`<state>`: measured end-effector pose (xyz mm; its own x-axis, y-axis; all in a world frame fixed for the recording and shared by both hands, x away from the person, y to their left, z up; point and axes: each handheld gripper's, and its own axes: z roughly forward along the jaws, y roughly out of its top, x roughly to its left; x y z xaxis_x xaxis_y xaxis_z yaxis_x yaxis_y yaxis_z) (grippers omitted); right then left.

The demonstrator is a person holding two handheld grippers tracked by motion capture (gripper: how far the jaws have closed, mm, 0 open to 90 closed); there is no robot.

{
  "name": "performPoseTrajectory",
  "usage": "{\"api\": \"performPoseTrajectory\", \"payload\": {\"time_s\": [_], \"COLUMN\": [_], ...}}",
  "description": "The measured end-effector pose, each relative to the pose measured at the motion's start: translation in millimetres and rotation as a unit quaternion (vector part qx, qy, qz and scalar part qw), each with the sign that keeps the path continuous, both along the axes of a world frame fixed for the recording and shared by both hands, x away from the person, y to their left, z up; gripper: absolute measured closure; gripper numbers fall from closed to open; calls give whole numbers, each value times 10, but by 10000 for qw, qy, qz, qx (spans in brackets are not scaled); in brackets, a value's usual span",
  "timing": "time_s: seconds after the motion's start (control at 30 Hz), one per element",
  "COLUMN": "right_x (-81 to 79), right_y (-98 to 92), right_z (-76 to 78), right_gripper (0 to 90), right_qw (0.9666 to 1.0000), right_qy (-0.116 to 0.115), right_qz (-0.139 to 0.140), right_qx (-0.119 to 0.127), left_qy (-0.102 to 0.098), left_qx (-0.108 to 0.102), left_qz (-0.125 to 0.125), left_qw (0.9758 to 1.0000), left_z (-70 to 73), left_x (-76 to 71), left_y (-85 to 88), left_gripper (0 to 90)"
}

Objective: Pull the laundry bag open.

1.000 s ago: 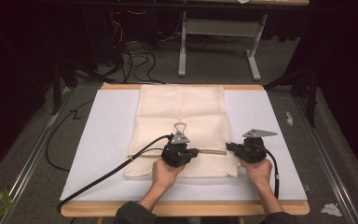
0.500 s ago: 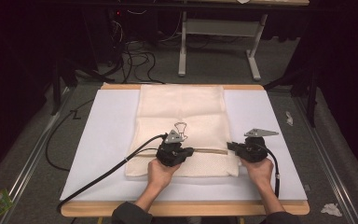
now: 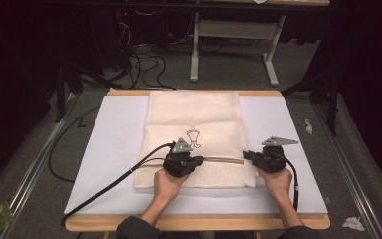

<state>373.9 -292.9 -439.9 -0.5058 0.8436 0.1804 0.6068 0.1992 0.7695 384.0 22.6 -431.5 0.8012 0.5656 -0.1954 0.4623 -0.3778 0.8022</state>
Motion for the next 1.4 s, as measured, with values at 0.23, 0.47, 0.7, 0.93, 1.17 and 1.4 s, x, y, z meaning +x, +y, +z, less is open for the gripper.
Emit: {"api": "performPoseTrajectory", "payload": {"time_s": [0.23, 0.47, 0.7, 0.93, 1.17, 1.4], "right_x": [-4, 1, 0, 0, -2, -1], "right_y": [-2, -8, -6, -8, -7, -7], "right_z": [3, 3, 5, 1, 2, 0], "right_gripper": [883, 883, 883, 884, 884, 884], "right_qw": [10000, 10000, 10000, 10000, 10000, 10000], "right_qy": [19, 4, 11, -8, -8, -12], "right_qz": [4, 10, 15, 3, -5, 12], "right_qx": [21, 17, 35, 31, 46, 55], "left_qy": [20, 28, 34, 72, 72, 66], "left_qx": [-11, -24, -40, -102, -85, -105], "left_qz": [2, 22, 27, 94, 91, 93], "left_qw": [10000, 10000, 10000, 9999, 9999, 9999], "left_z": [-4, 3, 0, 5, -1, -16], "left_x": [-2, 4, 1, 5, 2, -9], "left_y": [15, 47, 58, 132, 159, 165], "left_gripper": [871, 871, 871, 871, 871, 871]}}
